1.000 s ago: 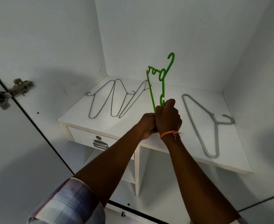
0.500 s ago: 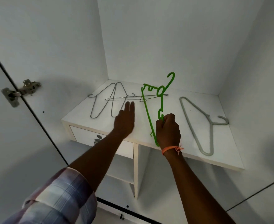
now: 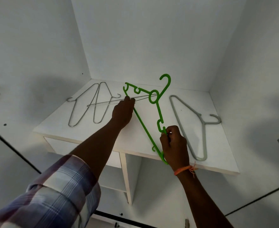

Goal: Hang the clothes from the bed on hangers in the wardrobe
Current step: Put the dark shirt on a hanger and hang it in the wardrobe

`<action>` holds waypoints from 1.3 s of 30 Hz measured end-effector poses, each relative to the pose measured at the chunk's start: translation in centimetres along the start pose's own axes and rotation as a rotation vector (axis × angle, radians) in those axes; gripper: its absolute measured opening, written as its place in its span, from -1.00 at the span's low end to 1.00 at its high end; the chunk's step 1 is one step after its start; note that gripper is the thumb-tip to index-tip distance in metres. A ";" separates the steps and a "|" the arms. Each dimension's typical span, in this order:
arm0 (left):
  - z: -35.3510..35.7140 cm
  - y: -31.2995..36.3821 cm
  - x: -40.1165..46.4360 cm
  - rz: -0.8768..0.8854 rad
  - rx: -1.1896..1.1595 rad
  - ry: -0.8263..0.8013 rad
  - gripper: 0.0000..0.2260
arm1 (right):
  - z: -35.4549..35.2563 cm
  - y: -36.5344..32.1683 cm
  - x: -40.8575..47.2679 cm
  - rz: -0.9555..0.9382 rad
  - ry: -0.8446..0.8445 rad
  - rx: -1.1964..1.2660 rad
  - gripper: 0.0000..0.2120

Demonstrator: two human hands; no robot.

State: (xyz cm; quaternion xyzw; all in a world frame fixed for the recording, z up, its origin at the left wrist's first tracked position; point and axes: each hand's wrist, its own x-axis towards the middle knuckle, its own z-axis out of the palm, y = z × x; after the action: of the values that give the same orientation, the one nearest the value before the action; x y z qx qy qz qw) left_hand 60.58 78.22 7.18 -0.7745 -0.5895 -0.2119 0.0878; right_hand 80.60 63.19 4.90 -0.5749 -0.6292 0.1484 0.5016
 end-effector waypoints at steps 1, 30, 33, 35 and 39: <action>0.0 0.2 0.4 0.008 0.028 0.014 -0.82 | 0.1 0.2 0.2 0.013 0.002 0.006 -0.95; -11.4 3.5 -20.4 -0.778 -1.186 0.358 -0.81 | 7.4 -10.7 -9.5 0.243 -0.063 0.787 -0.94; -12.2 1.3 -28.1 -0.842 -0.998 0.358 -0.80 | 9.1 -13.8 -11.9 0.496 -0.152 1.001 -0.84; -13.2 0.6 -33.7 -0.869 -0.902 0.360 -0.81 | 9.7 -16.1 -13.6 0.659 -0.240 1.097 -0.77; -16.4 0.7 -43.6 -0.869 -0.907 0.489 -0.81 | 10.5 -20.4 -19.7 0.766 -0.461 1.185 -0.70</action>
State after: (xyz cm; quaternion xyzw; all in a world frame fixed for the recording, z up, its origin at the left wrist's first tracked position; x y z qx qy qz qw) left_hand 48.20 33.53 3.12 -0.3567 -0.6635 -0.6239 -0.2083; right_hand 57.17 44.05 6.62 -0.3415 -0.2886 0.7442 0.4962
